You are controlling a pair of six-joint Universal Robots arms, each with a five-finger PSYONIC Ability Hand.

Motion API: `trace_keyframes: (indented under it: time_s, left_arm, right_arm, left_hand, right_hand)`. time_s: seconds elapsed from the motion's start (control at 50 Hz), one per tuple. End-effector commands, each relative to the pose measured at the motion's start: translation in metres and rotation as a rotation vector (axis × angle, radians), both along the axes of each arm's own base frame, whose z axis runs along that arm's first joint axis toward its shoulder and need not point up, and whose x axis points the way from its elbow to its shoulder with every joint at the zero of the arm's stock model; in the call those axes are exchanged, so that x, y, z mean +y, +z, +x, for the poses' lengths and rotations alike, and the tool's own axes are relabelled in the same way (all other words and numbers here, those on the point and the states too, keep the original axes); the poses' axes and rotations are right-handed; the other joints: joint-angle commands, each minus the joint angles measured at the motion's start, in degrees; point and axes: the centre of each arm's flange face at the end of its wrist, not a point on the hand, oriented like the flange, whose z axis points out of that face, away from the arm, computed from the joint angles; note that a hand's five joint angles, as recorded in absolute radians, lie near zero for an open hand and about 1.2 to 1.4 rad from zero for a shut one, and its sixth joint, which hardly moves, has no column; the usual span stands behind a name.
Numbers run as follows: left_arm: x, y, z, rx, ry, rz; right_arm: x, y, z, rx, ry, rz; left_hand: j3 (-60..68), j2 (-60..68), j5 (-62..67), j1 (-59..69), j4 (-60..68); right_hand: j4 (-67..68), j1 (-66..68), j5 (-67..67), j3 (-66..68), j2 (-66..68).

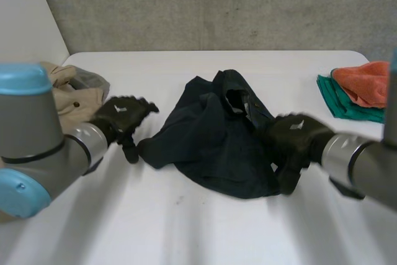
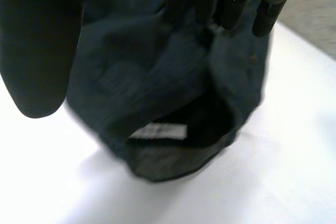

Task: Fold the laundry.

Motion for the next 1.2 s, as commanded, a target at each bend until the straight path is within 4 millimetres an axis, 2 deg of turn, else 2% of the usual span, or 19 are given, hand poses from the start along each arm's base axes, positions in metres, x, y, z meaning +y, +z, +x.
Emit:
trace_keyframes:
  time_s: [0.02, 0.24, 0.3, 0.32, 0.34, 0.4, 0.46, 0.48, 0.56, 0.66, 0.74, 0.86, 0.94, 0.98, 1.02, 1.04, 1.1, 1.12, 1.2]
  left_arm:
    - [-0.007, -0.038, -0.013, -0.045, -0.049, 0.042]
    - [-0.014, -0.058, -0.039, -0.045, -0.102, 0.027]
    - [-0.013, -0.059, -0.046, -0.058, -0.115, 0.014]
    - [-0.013, -0.057, -0.047, -0.066, -0.111, 0.001]
    - [-0.013, -0.056, -0.047, -0.072, -0.105, -0.008]
    - [-0.013, -0.036, -0.045, -0.087, -0.067, -0.068]
    - [-0.012, 0.003, -0.039, -0.059, -0.007, -0.161]
    - [-0.011, 0.014, -0.037, -0.047, 0.006, -0.186]
    - [0.004, 0.101, -0.026, 0.090, 0.037, -0.380]
    - [0.020, 0.155, -0.021, 0.176, 0.005, -0.485]
    - [0.020, 0.152, -0.019, 0.137, -0.012, -0.407]
    - [-0.001, 0.110, -0.027, 0.038, -0.009, -0.226]
    - [-0.026, 0.085, -0.038, 0.004, -0.013, -0.197]
    - [-0.046, 0.089, -0.047, 0.022, -0.013, -0.273]
    - [-0.062, 0.103, -0.053, 0.065, -0.009, -0.370]
    - [-0.073, 0.130, -0.058, 0.130, 0.001, -0.502]
    - [-0.081, 0.181, -0.062, 0.252, 0.007, -0.725]
    - [-0.083, 0.212, -0.060, 0.342, 0.016, -0.864]
    - [-0.075, 0.270, -0.048, 0.579, 0.033, -1.119]
  right_arm:
    - [0.009, -0.044, 0.014, 0.046, 0.022, -0.075]
    - [-0.004, -0.080, 0.026, 0.059, -0.004, -0.175]
    - [-0.012, -0.082, 0.027, 0.046, -0.009, -0.201]
    - [-0.013, -0.082, 0.027, 0.040, -0.008, -0.210]
    - [-0.014, -0.081, 0.027, 0.039, -0.008, -0.213]
    - [-0.012, -0.072, 0.026, 0.025, -0.007, -0.221]
    - [-0.013, -0.034, 0.022, -0.028, -0.020, -0.306]
    - [-0.016, -0.008, 0.017, -0.064, -0.038, -0.365]
    - [-0.029, 0.051, 0.002, -0.123, -0.073, -0.473]
    - [-0.034, 0.099, -0.022, -0.099, -0.116, -0.422]
    - [-0.030, 0.102, -0.028, -0.051, -0.094, -0.253]
    - [-0.036, 0.084, -0.012, -0.001, 0.004, -0.156]
    - [-0.058, 0.070, 0.010, -0.009, 0.018, -0.226]
    - [-0.079, 0.075, 0.024, -0.072, -0.018, -0.344]
    - [-0.097, 0.086, 0.031, -0.142, -0.059, -0.448]
    - [-0.113, 0.102, 0.036, -0.226, -0.099, -0.563]
    - [-0.131, 0.136, 0.041, -0.369, -0.149, -0.757]
    - [-0.138, 0.160, 0.040, -0.469, -0.177, -0.883]
    - [-0.135, 0.217, 0.027, -0.693, -0.224, -1.153]
  left_hand:
    - [5.53, 5.31, 5.07, 6.14, 5.11]
    - [24.02, 23.80, 23.56, 24.63, 23.60]
    - [44.47, 44.26, 44.01, 45.08, 44.06]
    - [58.22, 58.00, 57.76, 58.83, 57.80]
    - [65.35, 65.13, 64.89, 65.96, 64.93]
    - [66.07, 65.86, 65.61, 66.68, 65.66]
    - [66.07, 65.86, 65.61, 66.68, 65.66]
    - [66.07, 65.86, 65.61, 66.68, 65.66]
    - [66.07, 65.86, 65.61, 66.68, 65.66]
    - [66.07, 65.86, 65.61, 66.68, 65.66]
    - [66.07, 65.86, 65.61, 66.68, 65.66]
    - [66.07, 65.86, 65.61, 66.68, 65.66]
    - [66.07, 65.86, 65.61, 66.68, 65.66]
    - [66.07, 65.86, 65.61, 66.68, 65.66]
    - [66.07, 65.86, 65.61, 66.68, 65.66]
    - [66.07, 65.86, 65.61, 66.68, 65.66]
    - [66.07, 65.86, 65.61, 66.68, 65.66]
    - [66.07, 65.86, 65.61, 66.68, 65.66]
    - [66.07, 65.86, 65.61, 66.68, 65.66]
  right_hand:
    - [7.79, 7.77, 6.59, 7.01, 7.98]
    - [16.85, 16.83, 15.65, 16.08, 17.05]
    - [40.01, 39.99, 38.80, 39.23, 40.20]
    - [61.40, 61.38, 60.20, 60.63, 61.60]
    - [66.97, 66.95, 65.76, 66.19, 67.16]
    - [67.02, 67.00, 65.82, 66.25, 67.22]
    - [67.02, 67.00, 65.82, 66.25, 67.22]
    - [67.02, 67.00, 65.82, 66.25, 67.22]
    - [67.02, 67.00, 65.82, 66.25, 67.22]
    - [67.02, 67.00, 65.82, 66.25, 67.22]
    - [67.02, 67.00, 65.82, 66.25, 67.22]
    - [67.02, 67.00, 65.82, 66.25, 67.22]
    - [67.02, 67.00, 65.82, 66.25, 67.22]
    - [67.02, 67.00, 65.82, 66.25, 67.22]
    - [67.02, 67.00, 65.82, 66.25, 67.22]
    - [67.02, 67.00, 65.82, 66.25, 67.22]
    - [67.02, 67.00, 65.82, 66.25, 67.22]
    - [67.02, 67.00, 65.82, 66.25, 67.22]
    - [67.02, 67.00, 65.82, 66.25, 67.22]
